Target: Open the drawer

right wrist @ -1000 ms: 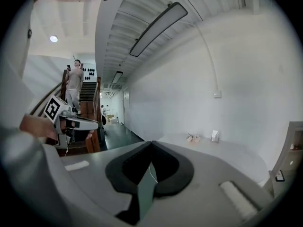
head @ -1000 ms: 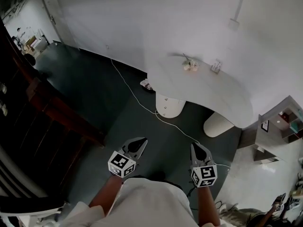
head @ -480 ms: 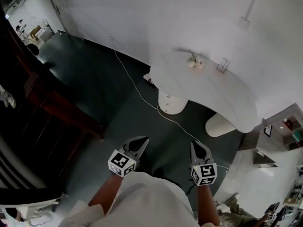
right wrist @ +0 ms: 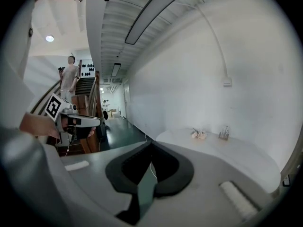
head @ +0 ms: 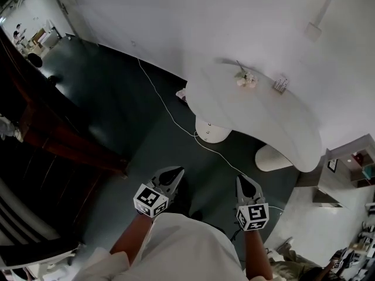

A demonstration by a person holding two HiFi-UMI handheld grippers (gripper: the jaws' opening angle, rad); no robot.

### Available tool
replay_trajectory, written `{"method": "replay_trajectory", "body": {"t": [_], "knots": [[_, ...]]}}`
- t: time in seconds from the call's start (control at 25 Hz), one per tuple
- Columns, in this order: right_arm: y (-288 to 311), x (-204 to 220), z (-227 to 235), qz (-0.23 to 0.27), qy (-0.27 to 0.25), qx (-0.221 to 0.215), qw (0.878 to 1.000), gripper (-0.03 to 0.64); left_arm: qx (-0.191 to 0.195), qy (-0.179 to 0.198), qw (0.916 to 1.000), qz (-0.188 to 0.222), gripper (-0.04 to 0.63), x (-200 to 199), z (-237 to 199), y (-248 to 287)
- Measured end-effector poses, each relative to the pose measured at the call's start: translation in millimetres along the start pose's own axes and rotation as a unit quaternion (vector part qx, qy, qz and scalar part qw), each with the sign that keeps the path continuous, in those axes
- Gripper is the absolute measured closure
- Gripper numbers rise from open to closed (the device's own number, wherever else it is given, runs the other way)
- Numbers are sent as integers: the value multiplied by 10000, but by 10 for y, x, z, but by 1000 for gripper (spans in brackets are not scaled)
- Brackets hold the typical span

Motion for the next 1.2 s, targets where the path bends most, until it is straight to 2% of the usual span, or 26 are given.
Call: {"method": "replay_trajectory", "body": {"t": [0.72, 1.2], "knots": [[2116, -92, 173, -584, 46, 170, 9981, 606, 512, -375, 9974, -339, 592, 14, -1840, 1213], [2647, 90, 243, -1170, -37, 20, 9931, 606, 465, -787, 9947, -472, 592, 450, -2235, 1495]]}}
Point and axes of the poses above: the fingertips, and each gripper's own axes: y forward along the fingers, z to its right, x out of its underside, the point moved 5 cm from there along -y, backward along the fingers, and after that the axes turned 7 degrees about z, right-handed, at the moved point
